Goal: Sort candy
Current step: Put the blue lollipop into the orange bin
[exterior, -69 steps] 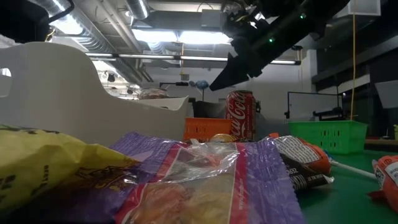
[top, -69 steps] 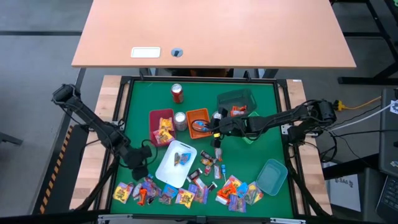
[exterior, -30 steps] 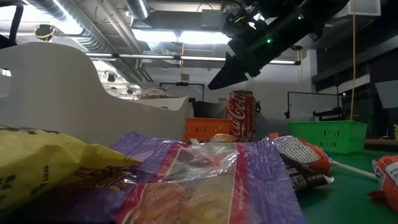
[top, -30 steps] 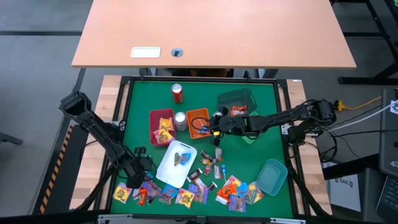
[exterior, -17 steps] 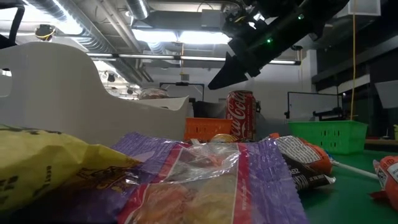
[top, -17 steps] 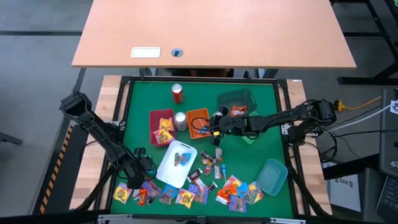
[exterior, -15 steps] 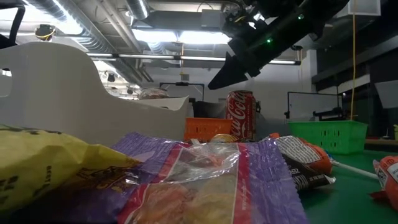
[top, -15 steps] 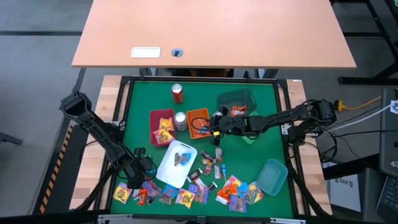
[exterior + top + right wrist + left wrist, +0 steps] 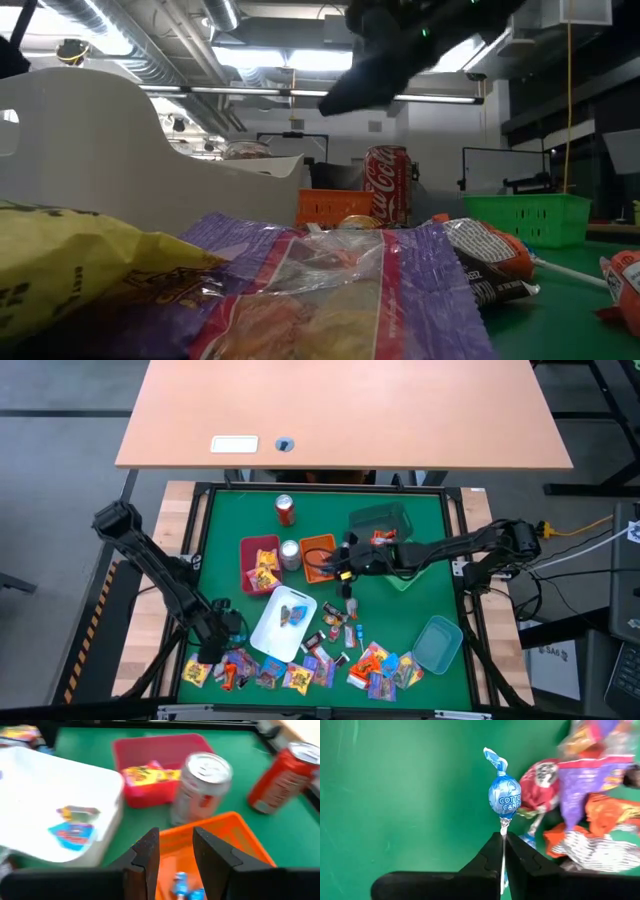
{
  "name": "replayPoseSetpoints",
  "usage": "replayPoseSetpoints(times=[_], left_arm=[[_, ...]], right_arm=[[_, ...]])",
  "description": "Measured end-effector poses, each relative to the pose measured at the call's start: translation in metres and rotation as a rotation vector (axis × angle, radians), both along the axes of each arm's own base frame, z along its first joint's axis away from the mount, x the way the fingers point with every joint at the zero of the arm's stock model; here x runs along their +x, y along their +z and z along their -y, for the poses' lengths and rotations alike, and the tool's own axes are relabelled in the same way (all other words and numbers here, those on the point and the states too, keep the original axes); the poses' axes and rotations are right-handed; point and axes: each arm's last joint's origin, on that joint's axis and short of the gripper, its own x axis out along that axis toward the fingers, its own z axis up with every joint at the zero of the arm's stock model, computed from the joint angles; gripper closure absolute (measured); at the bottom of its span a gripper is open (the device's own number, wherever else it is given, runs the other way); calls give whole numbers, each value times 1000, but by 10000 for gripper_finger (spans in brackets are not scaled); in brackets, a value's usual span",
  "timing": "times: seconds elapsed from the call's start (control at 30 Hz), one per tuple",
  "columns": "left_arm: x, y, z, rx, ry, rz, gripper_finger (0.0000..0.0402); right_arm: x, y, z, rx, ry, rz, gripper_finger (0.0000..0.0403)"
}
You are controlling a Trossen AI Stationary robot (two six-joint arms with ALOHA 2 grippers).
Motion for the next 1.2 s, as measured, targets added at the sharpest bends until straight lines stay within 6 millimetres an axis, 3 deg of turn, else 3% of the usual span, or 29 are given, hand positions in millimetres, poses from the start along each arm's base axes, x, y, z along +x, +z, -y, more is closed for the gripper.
replayPoseSetpoints(times=[0.53,0.7,0.9,1.1,1.2], left_arm=[[-8,37,-11,-146,31,149,401],[-2,47,-20,-166,133,243,401],[14,57,-30,-138,299,445,401],[38,76,-48,-7,621,805,401],[49,87,-59,109,666,956,401]], right_arm=[[-10,67,-3,61,48,-368,285],[-18,71,-16,57,83,-449,285],[-42,65,-40,-31,115,-668,285],[-62,62,-64,-127,31,-773,285],[-69,61,-75,-187,-7,-782,285]])
